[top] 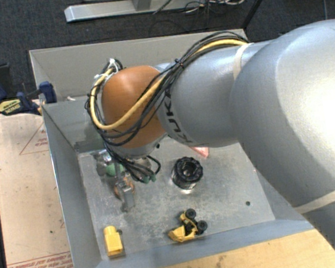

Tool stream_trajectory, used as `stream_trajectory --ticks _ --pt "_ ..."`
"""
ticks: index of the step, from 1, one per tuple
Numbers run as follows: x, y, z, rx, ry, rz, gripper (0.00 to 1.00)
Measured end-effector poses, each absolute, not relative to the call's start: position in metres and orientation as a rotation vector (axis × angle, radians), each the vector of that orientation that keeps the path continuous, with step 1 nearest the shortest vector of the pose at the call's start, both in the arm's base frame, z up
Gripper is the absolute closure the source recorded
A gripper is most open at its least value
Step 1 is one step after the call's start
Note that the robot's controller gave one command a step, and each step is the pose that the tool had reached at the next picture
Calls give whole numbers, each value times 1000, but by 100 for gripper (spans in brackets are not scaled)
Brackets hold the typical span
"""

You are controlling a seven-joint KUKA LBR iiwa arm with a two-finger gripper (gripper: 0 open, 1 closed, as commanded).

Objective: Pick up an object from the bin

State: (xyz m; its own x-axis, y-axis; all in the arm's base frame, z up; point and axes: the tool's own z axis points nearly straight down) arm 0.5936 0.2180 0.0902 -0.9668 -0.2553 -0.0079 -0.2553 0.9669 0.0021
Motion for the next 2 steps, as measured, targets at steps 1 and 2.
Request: stream_trajectory --ticks 1,2 --pt "598 218 96 -818 3033 2 0" --pt "606 198 102 -760 3045 4 0"
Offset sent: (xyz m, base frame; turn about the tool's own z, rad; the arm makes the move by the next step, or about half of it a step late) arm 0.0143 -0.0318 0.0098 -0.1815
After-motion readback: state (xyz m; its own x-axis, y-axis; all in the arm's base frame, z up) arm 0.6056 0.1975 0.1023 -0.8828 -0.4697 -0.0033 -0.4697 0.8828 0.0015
